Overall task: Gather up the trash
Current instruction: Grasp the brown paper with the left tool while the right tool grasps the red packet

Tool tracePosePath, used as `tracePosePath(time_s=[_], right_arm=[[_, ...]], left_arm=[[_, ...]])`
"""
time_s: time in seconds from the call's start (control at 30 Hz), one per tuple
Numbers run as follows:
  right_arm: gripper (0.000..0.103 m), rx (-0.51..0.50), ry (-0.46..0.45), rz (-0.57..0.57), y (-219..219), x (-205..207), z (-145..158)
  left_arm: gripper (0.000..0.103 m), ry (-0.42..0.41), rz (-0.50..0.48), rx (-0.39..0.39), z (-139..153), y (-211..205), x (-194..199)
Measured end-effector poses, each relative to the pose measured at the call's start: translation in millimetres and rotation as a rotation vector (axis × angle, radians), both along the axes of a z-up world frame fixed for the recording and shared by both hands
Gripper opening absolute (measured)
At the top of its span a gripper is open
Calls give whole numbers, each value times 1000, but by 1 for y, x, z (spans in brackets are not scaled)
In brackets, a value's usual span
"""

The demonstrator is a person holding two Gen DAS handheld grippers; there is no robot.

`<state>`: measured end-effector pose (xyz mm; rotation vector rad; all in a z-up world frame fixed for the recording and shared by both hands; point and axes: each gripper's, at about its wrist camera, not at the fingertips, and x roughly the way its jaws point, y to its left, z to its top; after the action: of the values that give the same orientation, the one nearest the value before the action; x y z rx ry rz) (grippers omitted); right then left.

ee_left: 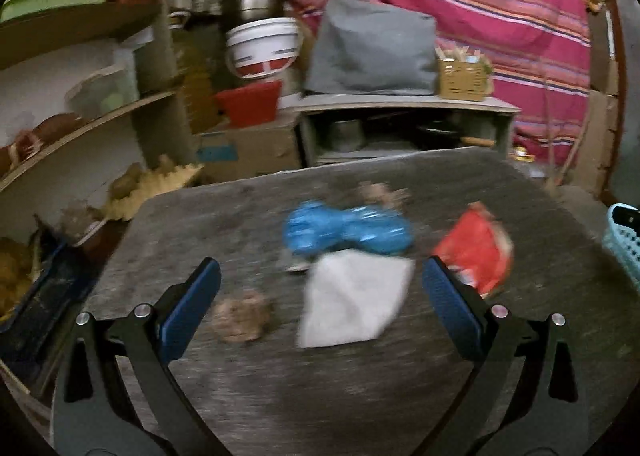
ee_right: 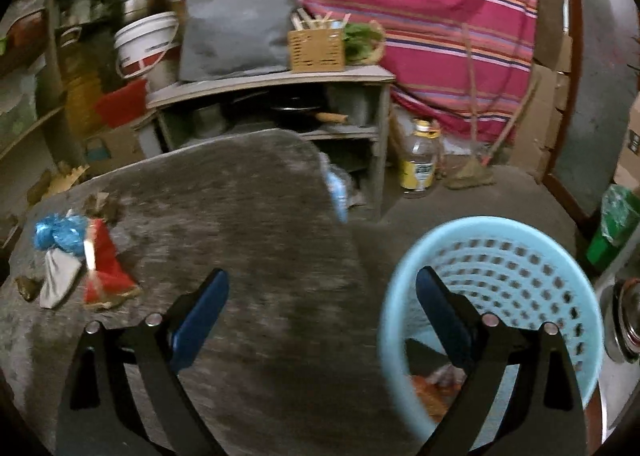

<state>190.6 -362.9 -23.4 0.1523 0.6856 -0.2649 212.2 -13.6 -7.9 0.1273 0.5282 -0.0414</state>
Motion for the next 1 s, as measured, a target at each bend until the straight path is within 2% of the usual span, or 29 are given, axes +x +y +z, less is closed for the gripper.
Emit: tracePosePath(time_s=[0.1, 0.23, 0.27, 0.43, 0.5, 0.63, 0.7, 0.77, 0.83, 0.87, 0.9, 1.0], right_arm=[[93, 2, 7, 21, 18, 12, -4], [96, 4, 23, 32, 38, 27, -9], [99, 9, 28, 35, 42, 30, -11], [99, -10, 66, 39, 56, 43, -17], [99, -36, 70, 35, 61, 46, -17], [99, -42, 98, 47, 64, 52, -19], [99, -26, 106, 39, 62, 54, -21], [99, -25, 104, 37, 62, 56, -21], [99, -27, 102, 58, 64, 57, -21], [99, -30, 102, 68, 66, 58, -21], [99, -34, 100, 74, 69, 59, -20], [99, -62, 81, 113, 86, 59, -20]], left_arm=[[98, 36, 36, -20, -7, 25, 5], [98, 68, 95, 5, -22, 54, 13], [98, 85, 98, 5, -26, 59, 16], [97, 136, 86, -26, -39, 76, 27], [90, 153, 75, -31, -43, 77, 32], [86, 204, 63, 5, -55, 72, 45], [76, 238, 51, -6, -61, 73, 50], [71, 284, 45, -14, -67, 74, 58], [56, 317, 35, -29, -72, 75, 62], [48, 322, 23, -41, -73, 75, 63], [44, 317, 9, -51, -72, 75, 62], [43, 288, 1, -38, -68, 72, 56]])
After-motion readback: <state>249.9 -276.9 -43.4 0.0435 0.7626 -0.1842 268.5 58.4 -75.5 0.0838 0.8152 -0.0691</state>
